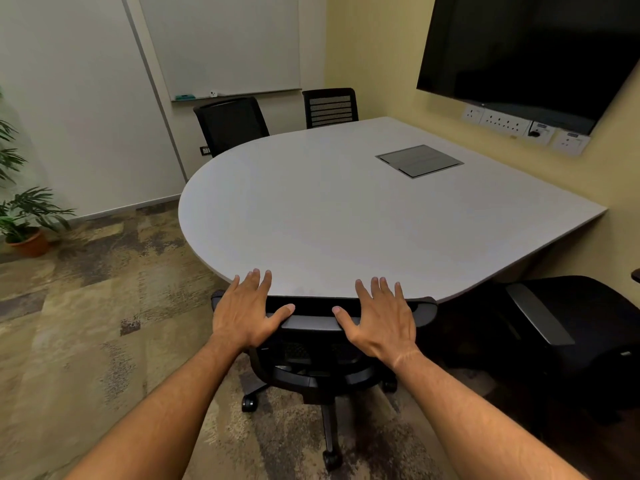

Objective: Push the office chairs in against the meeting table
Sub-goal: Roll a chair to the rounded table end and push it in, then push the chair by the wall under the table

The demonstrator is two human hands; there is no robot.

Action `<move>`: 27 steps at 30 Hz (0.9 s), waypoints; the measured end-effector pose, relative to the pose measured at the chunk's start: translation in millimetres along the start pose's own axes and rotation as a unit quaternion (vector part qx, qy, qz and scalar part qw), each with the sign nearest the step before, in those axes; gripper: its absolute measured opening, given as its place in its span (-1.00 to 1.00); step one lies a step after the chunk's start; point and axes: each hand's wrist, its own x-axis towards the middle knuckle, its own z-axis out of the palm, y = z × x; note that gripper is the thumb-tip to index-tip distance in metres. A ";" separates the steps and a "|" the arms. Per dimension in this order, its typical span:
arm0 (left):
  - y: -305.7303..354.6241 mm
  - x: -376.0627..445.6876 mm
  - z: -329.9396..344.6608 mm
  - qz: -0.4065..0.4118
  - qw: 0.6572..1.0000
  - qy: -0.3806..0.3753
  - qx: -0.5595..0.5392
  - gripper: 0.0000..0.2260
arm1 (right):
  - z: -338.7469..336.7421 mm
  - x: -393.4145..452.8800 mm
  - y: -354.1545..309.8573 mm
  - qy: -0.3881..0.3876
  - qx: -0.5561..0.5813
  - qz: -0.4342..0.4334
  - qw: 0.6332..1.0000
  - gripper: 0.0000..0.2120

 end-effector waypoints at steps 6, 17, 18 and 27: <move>3.0 -11.7 -0.8 0.016 1.000 0.001 -0.020 -0.02 | -0.5 -10.0 2.0 0.001 0.004 -0.002 1.000 -0.11; -9.4 -32.7 -11.5 0.058 0.997 0.020 -0.050 -0.06 | -17.0 -37.2 1.7 0.019 0.017 0.024 0.999 -0.17; -8.5 -34.3 -14.1 0.064 0.997 0.023 -0.046 -0.06 | -19.1 -39.8 1.4 0.021 0.018 0.026 0.999 -0.17; 32.9 -39.1 -40.6 0.109 0.993 0.050 -0.010 -0.07 | -37.2 -64.5 -0.2 0.078 0.024 0.041 0.996 -0.14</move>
